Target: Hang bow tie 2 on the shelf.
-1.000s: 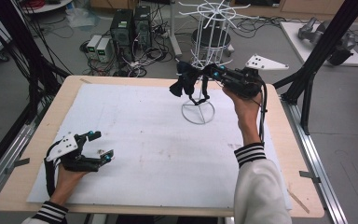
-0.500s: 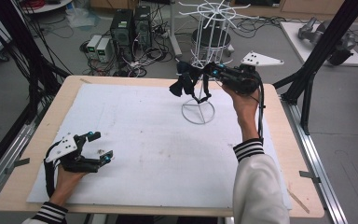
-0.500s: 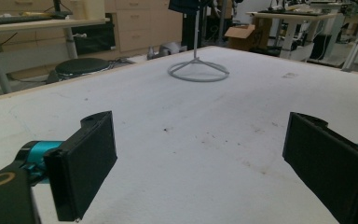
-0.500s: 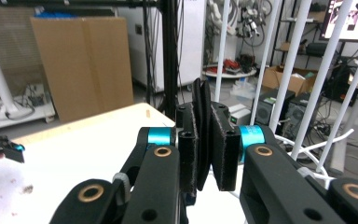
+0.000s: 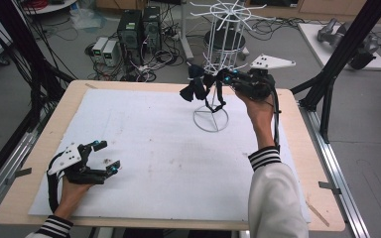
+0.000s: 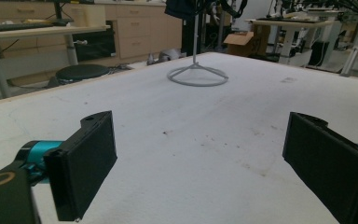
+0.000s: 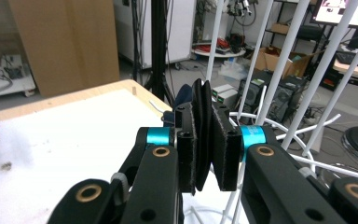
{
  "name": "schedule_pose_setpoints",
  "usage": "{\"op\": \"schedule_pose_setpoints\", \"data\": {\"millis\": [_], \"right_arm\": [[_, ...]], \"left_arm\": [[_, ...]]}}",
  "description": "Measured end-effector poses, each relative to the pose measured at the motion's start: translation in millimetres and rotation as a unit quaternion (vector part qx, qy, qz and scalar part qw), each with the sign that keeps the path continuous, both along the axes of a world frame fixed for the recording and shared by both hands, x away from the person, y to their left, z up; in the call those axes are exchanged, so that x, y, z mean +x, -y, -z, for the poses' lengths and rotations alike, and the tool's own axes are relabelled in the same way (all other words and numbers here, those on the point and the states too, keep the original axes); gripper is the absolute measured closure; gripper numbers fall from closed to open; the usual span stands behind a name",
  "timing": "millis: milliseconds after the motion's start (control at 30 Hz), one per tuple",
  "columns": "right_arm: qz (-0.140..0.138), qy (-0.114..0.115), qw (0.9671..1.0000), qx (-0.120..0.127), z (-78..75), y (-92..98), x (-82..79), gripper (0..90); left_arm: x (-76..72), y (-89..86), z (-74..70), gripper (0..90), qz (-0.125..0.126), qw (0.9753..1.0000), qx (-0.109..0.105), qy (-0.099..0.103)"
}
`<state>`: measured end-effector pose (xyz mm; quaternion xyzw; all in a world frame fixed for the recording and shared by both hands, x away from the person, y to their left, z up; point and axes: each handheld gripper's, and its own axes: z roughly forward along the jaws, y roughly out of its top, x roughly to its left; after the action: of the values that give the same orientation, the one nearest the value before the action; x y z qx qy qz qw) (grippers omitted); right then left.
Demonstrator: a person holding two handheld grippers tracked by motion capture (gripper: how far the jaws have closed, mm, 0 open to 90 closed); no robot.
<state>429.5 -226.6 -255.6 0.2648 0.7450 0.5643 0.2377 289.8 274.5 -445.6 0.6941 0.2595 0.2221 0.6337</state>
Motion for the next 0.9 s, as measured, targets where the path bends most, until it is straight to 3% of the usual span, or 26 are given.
{"op": "schedule_pose_setpoints", "data": {"millis": [367,500,633,733,800,900], "right_arm": [[0.008,-0.004,0.9999,-0.005,-1.0,2.8,-1.9,74.6],[0.005,-0.003,1.0,-0.005,-2.6,4.5,-4.6,68.1],[0.007,-0.002,0.9999,0.008,-4.9,5.5,-8.4,52.4],[0.02,-0.003,0.9996,0.019,-6.2,4.7,-12.6,28.0],[0.031,-0.002,0.9993,0.023,-8.0,3.7,-16.7,17.1],[0.025,0.002,0.999,0.038,-12.3,4.3,-23.7,11.8]], "left_arm": [[-0.3,-0.2,1.0,9.9,0.001,1.0,0.001,-0.002],[-0.3,-0.1,1.6,9.9,-0.002,1.0,-0.001,-0.002],[-0.1,-0.2,2.2,9.9,-0.002,1.0,0.001,-0.001],[-0.3,-0.3,2.6,9.9,-0.003,1.0,-0.001,-0.002],[-0.1,-0.4,2.7,9.9,-0.001,1.0,-0.001,0.001],[-0.3,-0.6,2.7,9.9,-0.001,1.0,-0.005,0.001]]}}
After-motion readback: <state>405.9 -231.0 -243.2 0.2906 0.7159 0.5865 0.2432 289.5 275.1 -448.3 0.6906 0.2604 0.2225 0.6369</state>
